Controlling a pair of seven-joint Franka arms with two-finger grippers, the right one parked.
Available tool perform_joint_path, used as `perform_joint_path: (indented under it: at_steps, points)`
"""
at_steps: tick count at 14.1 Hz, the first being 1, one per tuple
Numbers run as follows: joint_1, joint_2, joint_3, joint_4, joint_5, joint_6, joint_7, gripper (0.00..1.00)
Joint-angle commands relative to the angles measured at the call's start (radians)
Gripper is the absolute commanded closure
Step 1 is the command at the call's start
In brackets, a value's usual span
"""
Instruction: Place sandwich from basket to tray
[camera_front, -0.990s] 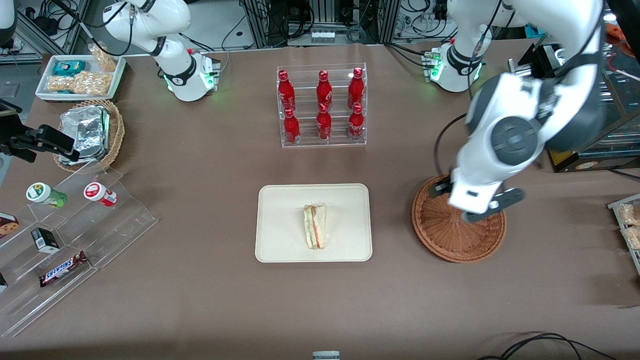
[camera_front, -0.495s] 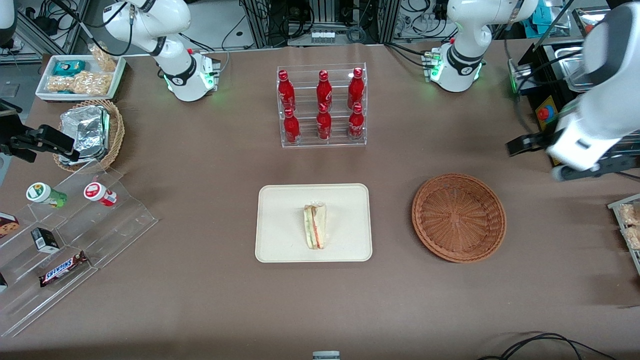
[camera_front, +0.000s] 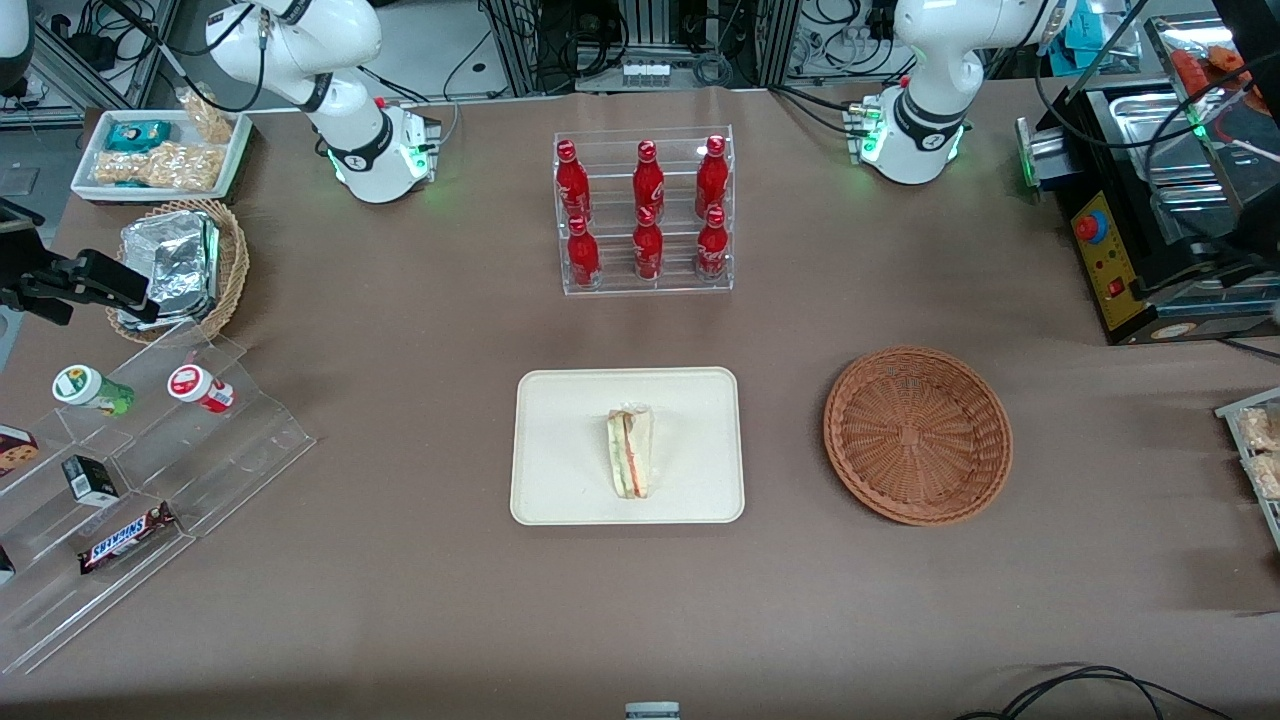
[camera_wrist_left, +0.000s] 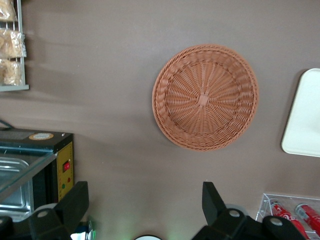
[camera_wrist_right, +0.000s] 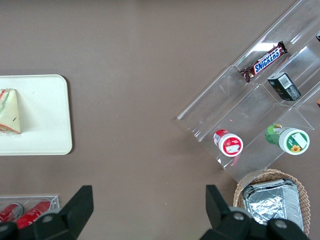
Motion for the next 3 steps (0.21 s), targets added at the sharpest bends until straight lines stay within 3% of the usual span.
perform_joint_path:
  at_steps: [1,3]
  points:
    - [-0.033,0.002,0.051,0.018,-0.035,0.002,0.057,0.0]
    - [-0.044,0.003,0.051,0.018,-0.036,0.001,0.054,0.0]
